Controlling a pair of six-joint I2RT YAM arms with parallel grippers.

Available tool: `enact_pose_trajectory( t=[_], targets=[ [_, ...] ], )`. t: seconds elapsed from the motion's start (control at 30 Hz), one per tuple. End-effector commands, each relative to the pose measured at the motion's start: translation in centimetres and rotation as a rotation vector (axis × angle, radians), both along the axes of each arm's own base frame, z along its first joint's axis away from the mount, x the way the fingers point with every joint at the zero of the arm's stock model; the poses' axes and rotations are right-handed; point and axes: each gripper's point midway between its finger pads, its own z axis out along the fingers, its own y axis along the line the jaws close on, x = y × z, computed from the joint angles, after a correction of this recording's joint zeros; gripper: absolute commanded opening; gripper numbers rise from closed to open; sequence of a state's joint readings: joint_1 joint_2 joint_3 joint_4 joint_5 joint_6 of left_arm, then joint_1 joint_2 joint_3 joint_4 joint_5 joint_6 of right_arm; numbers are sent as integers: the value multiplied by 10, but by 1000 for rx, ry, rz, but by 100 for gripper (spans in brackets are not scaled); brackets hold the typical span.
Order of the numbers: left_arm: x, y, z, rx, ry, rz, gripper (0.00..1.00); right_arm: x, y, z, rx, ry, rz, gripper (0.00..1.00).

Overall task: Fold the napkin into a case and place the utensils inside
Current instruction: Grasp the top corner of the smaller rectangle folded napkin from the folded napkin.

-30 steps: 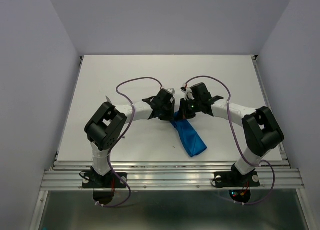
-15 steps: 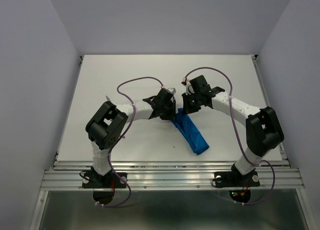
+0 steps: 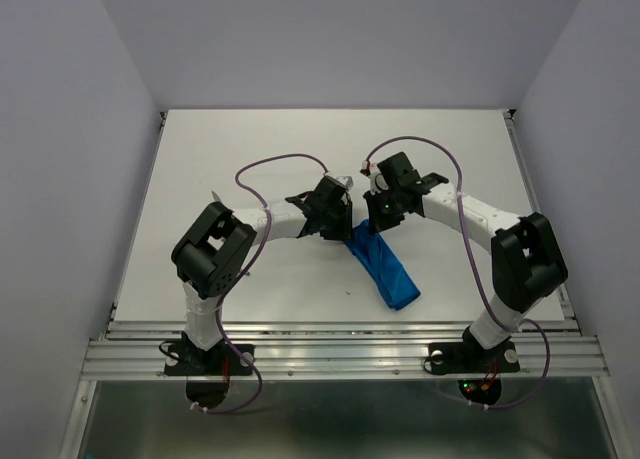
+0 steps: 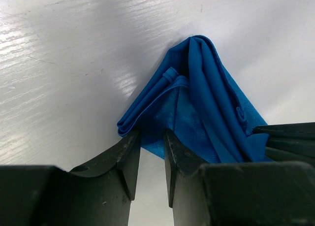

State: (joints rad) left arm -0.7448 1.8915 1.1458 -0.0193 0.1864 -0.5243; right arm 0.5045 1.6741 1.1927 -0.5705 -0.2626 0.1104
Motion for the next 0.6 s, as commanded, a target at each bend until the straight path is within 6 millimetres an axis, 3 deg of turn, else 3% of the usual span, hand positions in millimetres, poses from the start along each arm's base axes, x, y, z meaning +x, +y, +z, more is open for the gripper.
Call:
enact_pose_trajectory(
  t=[0.0, 0.37, 0.47, 0.57],
  targets=[
    [-11, 6, -10, 47, 37, -34, 36, -10, -2, -11, -73, -4, 42, 1],
    [-13, 2, 4, 15, 19, -64, 36, -6, -3, -36, -98, -12, -24, 1],
    [-14, 1, 7, 10, 15, -72, 36, -3, 4, -38, -38, -25, -76, 1],
    [-14, 2, 7, 12, 17, -76, 36, -12, 7, -49, 23, 0, -131, 1]
  ],
)
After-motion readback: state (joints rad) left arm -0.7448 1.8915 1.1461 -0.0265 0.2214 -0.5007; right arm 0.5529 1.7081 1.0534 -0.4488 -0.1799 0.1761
